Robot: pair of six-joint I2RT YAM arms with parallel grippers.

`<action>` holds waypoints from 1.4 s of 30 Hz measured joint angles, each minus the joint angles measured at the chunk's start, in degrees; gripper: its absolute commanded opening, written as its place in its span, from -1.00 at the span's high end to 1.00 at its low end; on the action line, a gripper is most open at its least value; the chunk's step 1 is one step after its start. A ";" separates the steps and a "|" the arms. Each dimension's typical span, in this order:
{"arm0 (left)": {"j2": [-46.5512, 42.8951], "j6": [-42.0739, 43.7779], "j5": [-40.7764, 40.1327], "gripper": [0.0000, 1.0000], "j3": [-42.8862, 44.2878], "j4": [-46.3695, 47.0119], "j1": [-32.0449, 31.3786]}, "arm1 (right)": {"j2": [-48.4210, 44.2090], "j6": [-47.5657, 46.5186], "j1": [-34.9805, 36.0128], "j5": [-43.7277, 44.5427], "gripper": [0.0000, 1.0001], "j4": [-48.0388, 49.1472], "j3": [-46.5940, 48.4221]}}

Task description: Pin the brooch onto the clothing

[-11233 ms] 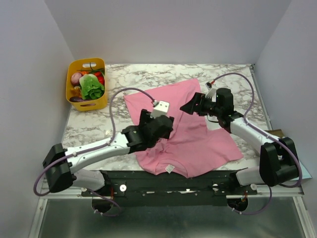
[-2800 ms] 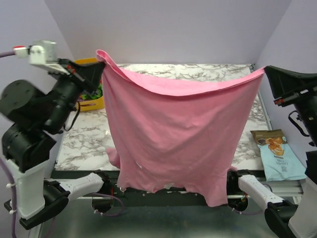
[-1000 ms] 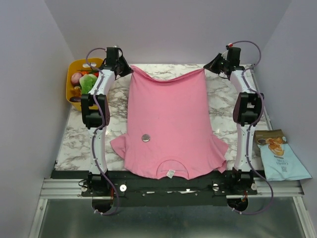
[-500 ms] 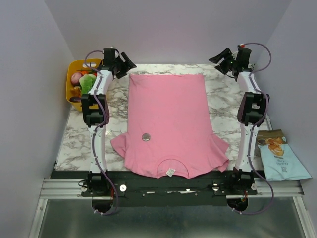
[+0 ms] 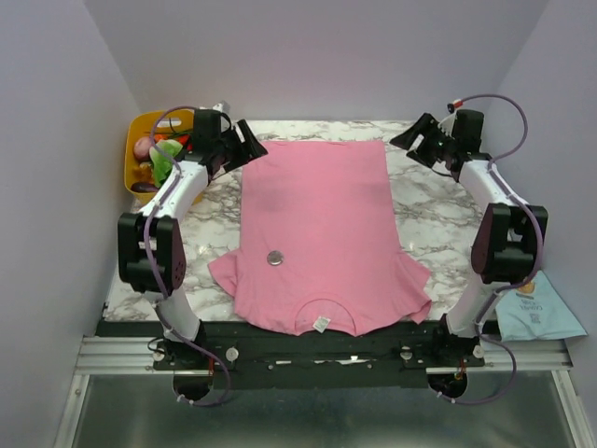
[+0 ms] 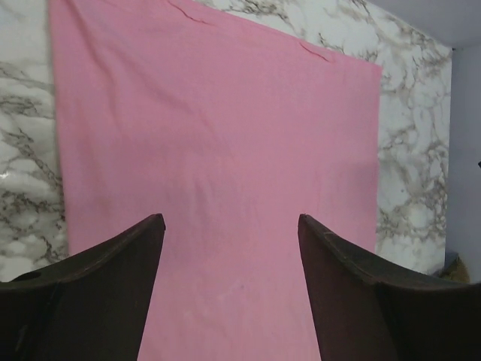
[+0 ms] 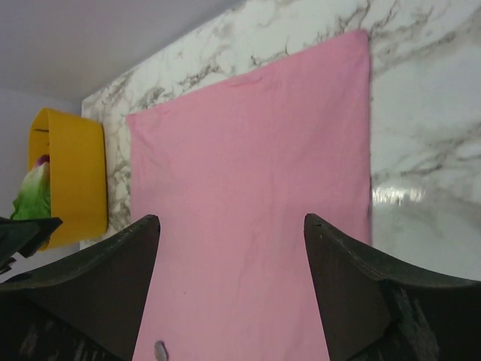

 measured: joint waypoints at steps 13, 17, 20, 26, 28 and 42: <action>-24.74 2.80 -11.69 0.67 -28.41 -8.57 -0.74 | -19.96 -4.22 4.07 0.37 -0.72 -2.64 -26.16; -29.42 2.38 -14.23 0.69 -34.47 -12.66 -0.81 | -22.51 -4.81 4.42 0.33 -0.72 -3.06 -29.11; -31.65 2.45 -16.98 0.75 -35.56 -17.11 -1.09 | -23.69 -5.14 5.09 0.24 -0.73 -3.28 -30.80; -31.41 3.13 -23.06 1.00 -33.92 -25.07 -2.64 | -24.41 -5.95 6.54 -0.02 -0.75 -3.72 -32.94; -29.92 3.39 -23.96 1.00 -33.83 -26.36 -3.15 | -24.41 -6.23 6.73 -0.24 -0.75 -3.89 -33.14; -13.99 3.50 -27.21 1.00 -33.03 -28.85 -8.68 | -24.41 -7.06 6.78 -0.31 -0.81 -4.35 -33.18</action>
